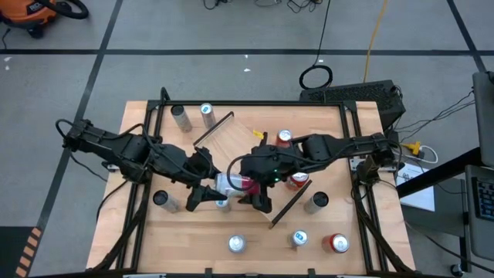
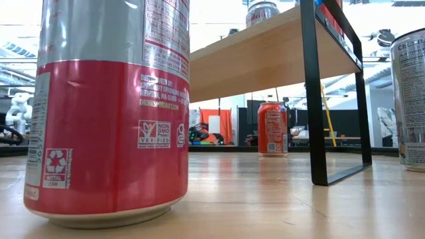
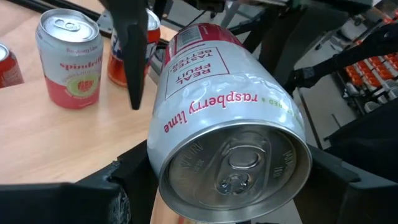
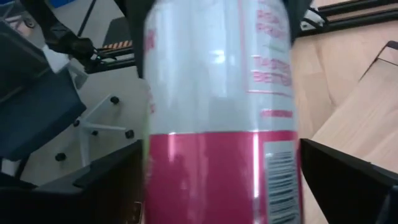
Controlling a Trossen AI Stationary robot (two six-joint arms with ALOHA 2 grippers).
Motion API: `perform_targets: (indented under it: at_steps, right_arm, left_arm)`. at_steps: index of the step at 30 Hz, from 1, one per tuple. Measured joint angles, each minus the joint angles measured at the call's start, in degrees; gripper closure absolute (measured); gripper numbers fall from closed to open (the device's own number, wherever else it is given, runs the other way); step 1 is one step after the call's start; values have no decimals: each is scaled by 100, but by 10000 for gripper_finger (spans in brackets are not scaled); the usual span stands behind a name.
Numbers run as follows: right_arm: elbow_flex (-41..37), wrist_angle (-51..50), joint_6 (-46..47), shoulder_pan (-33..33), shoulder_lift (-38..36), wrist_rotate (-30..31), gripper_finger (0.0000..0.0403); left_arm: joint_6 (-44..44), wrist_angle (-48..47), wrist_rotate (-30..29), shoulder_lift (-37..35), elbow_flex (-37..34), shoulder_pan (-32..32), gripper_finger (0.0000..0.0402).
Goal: Place canned beverage on shelf
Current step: Put the left pink white soda can on the shelf aligned with the other pink white soda can
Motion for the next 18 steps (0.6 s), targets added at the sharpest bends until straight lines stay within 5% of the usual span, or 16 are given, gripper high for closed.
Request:
perform_targets:
  at_steps: [13,18]
  right_arm:
    - [0,-2,-291,-2,4,-48,119]
    - [0,-2,-314,-2,4,-62,130]
  left_arm:
    - [-172,0,-38,0,0,2,123]
    - [-341,1,-137,0,0,-5,120]
